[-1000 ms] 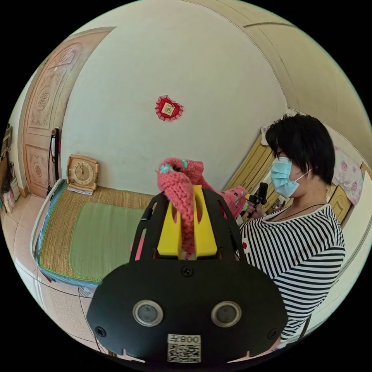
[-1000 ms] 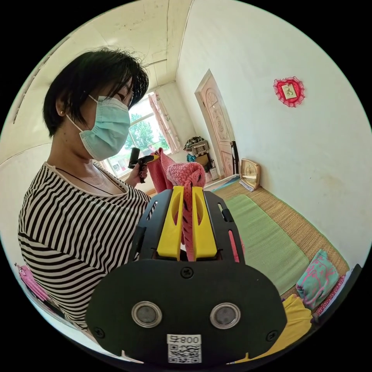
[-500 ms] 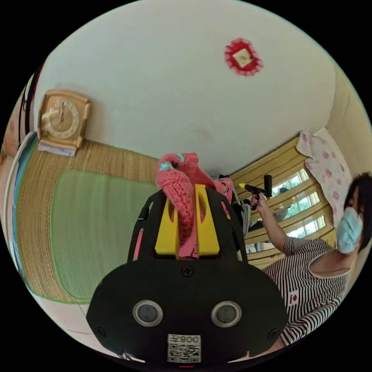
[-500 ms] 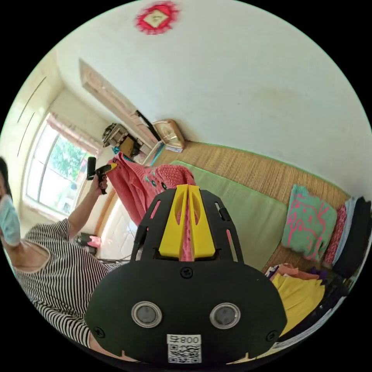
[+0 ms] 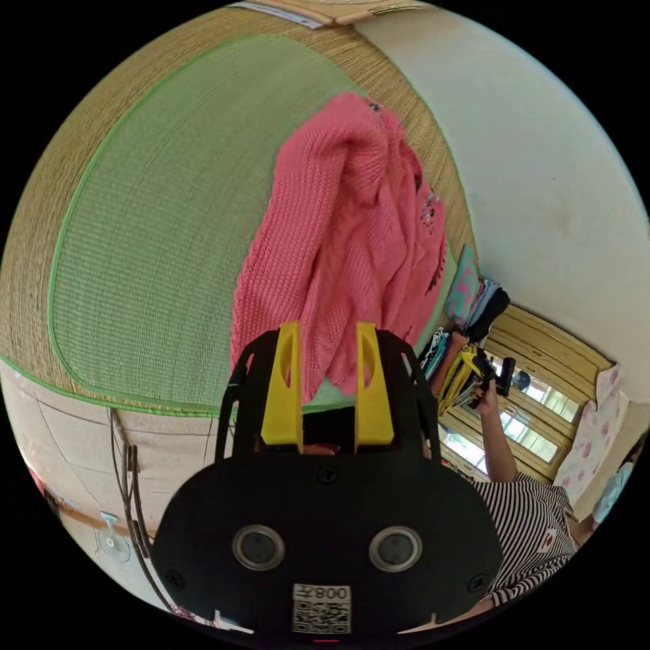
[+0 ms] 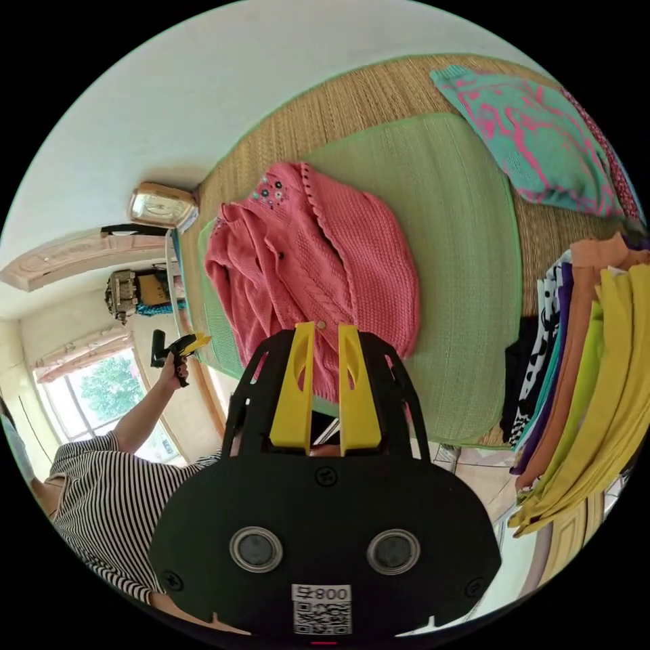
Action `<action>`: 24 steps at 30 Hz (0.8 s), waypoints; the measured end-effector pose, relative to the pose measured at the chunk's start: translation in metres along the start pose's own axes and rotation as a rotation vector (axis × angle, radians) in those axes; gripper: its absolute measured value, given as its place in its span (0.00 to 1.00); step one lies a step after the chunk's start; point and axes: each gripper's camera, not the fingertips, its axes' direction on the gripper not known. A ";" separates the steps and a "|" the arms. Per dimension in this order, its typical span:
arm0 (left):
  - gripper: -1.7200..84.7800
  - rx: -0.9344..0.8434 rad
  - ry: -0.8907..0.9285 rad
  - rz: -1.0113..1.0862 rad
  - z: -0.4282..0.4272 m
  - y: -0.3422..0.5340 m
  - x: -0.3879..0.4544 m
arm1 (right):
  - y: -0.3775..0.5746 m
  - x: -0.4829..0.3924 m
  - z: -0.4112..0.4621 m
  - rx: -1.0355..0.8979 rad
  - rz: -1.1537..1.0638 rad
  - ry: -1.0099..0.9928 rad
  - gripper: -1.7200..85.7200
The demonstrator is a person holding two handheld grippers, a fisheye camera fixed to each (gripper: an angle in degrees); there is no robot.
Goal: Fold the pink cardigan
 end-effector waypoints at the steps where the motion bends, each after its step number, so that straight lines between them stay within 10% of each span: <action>1: 0.16 -0.014 -0.015 -0.012 0.003 -0.006 -0.002 | -0.008 0.001 0.014 -0.019 0.014 0.042 0.10; 24: 0.05 -0.002 -0.194 -0.107 -0.002 -0.163 -0.009 | -0.162 0.016 0.172 -0.234 -0.151 0.280 0.06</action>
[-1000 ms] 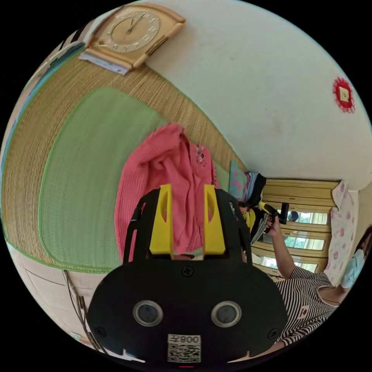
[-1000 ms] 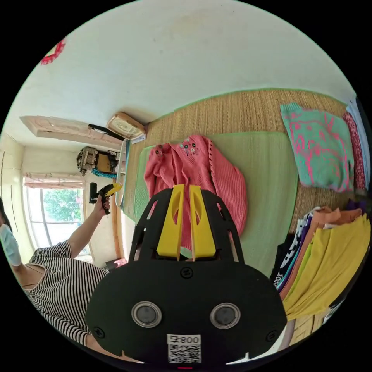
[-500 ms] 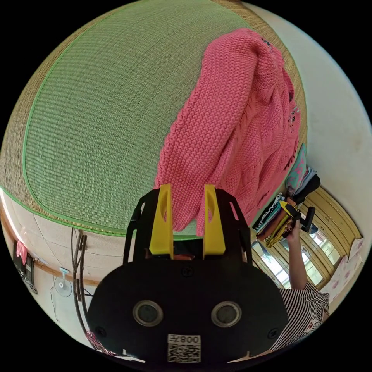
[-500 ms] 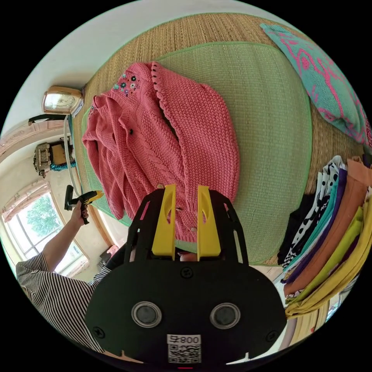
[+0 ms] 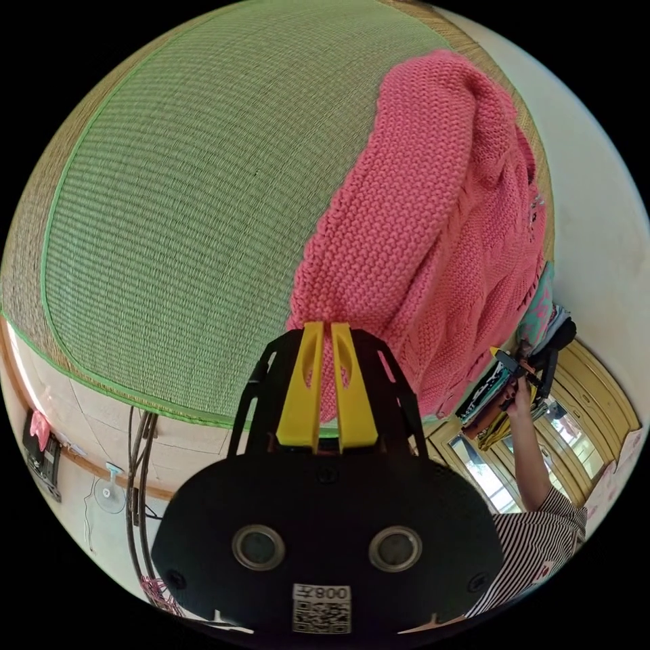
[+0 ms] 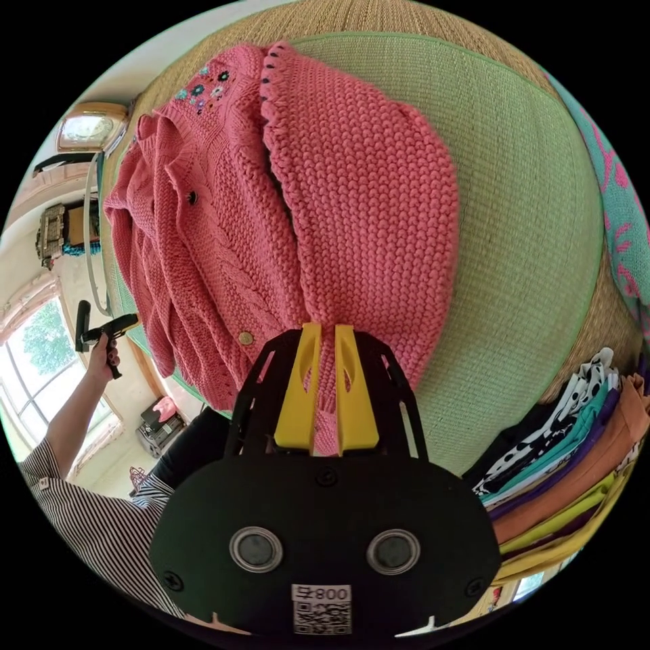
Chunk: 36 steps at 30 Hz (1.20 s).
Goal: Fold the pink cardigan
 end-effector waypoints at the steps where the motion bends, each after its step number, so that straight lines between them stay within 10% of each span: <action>1: 0.04 0.005 0.001 0.006 -0.004 -0.001 0.000 | -0.001 0.002 -0.003 -0.008 -0.003 0.003 0.06; 10: 0.04 0.267 -0.115 0.000 -0.135 -0.014 -0.030 | 0.016 0.010 -0.130 0.043 -0.187 0.105 0.03; 19: 0.11 0.457 0.076 0.013 -0.176 -0.034 -0.055 | 0.003 0.140 -0.284 0.292 0.223 0.247 0.02; 27: 0.15 -0.026 0.271 0.080 -0.002 -0.043 -0.023 | 0.022 0.092 -0.094 0.141 -0.018 0.021 0.03; 36: 0.13 -0.166 0.330 0.043 0.059 -0.058 -0.012 | 0.064 0.107 0.083 -0.126 0.108 -0.189 0.10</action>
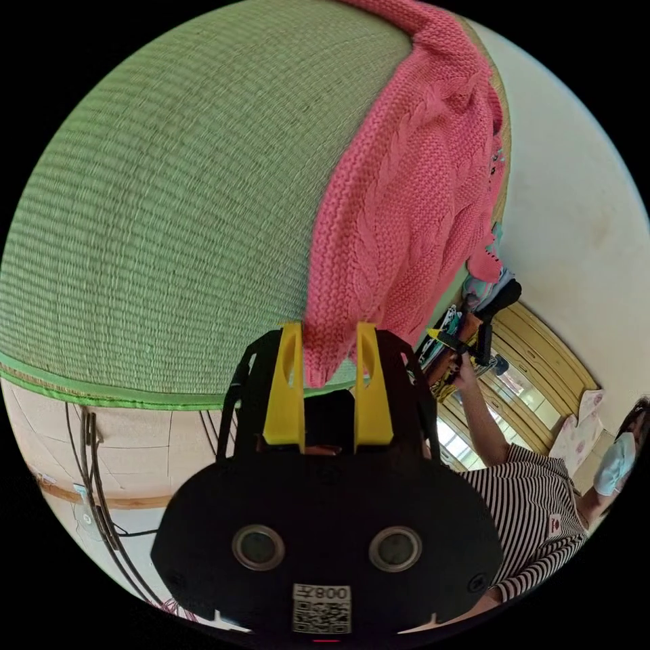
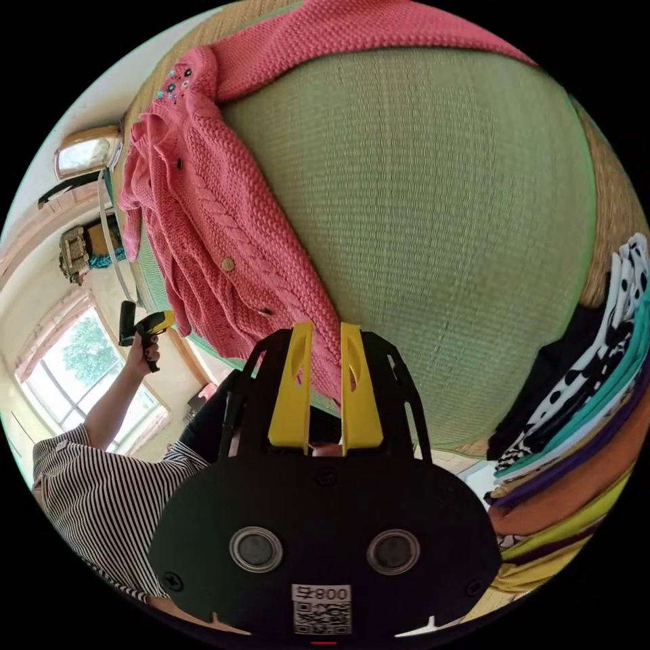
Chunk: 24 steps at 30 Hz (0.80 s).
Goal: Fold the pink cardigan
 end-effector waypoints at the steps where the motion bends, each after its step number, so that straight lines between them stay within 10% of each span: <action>1: 0.13 -0.005 -0.003 0.003 0.001 -0.002 0.001 | 0.001 0.004 0.008 -0.012 0.009 0.021 0.10; 24: 0.10 0.265 -0.365 -0.103 -0.026 0.024 0.001 | 0.021 -0.009 0.024 -0.007 -0.120 -0.102 0.10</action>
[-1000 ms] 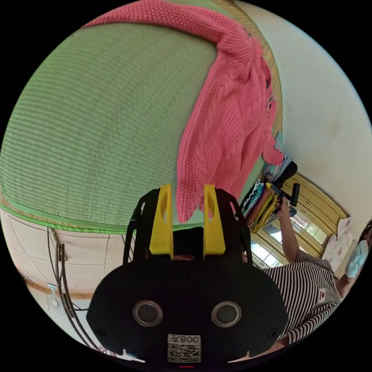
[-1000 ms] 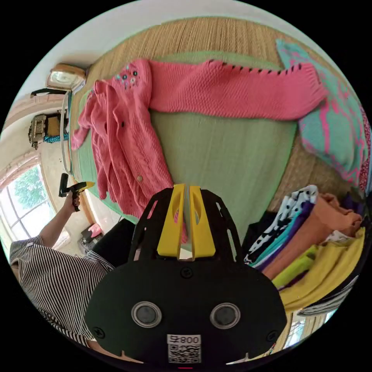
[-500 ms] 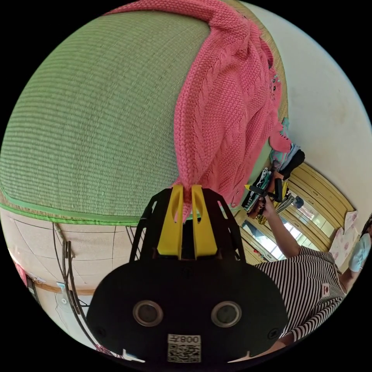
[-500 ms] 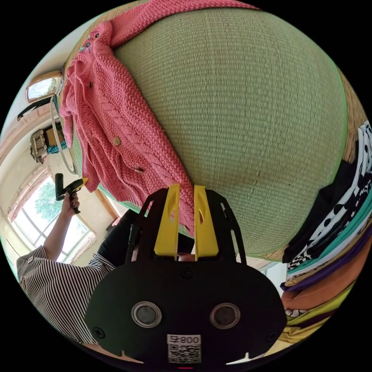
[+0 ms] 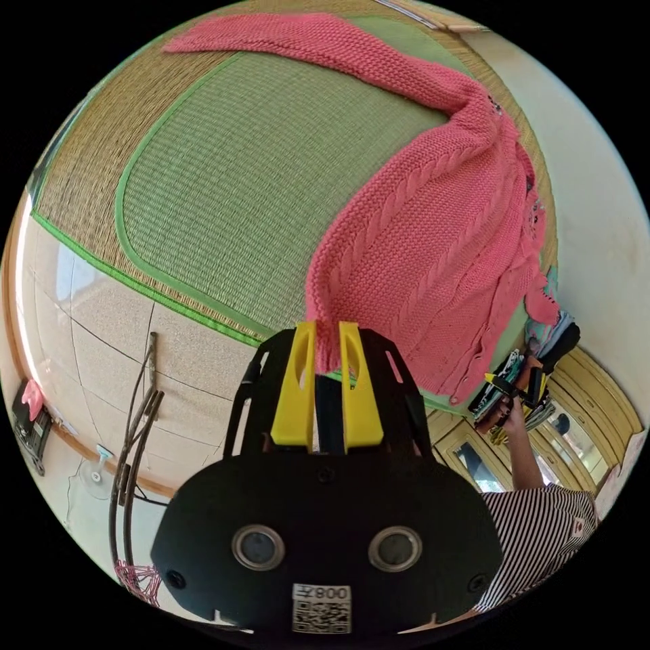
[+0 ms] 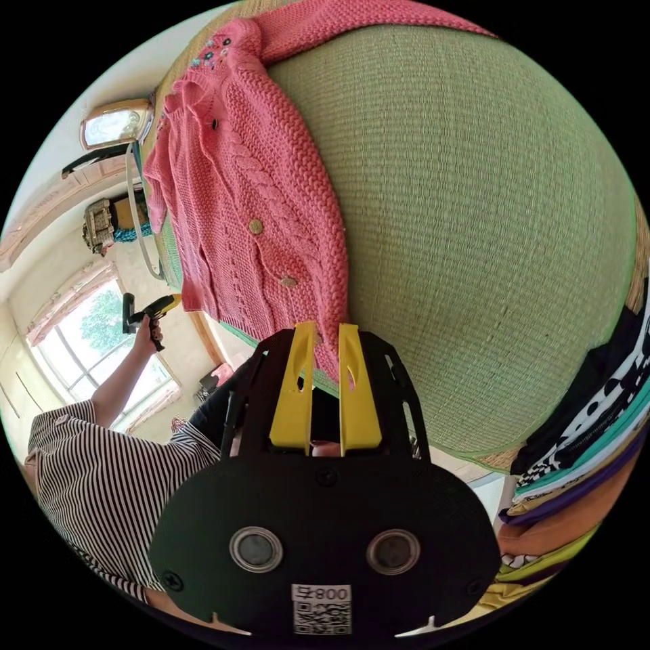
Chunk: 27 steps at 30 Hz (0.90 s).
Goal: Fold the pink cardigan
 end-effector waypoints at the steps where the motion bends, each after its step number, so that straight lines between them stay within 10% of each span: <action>1: 0.10 0.019 0.002 0.007 0.000 0.001 0.005 | -0.001 -0.003 -0.005 0.015 -0.006 0.005 0.10; 10: 0.12 0.135 0.032 0.112 0.008 0.018 0.070 | 0.013 -0.029 0.005 0.049 0.040 0.132 0.10; 27: 0.13 -0.168 0.030 0.318 0.116 -0.028 0.138 | -0.072 -0.221 0.022 0.121 -0.366 0.233 0.10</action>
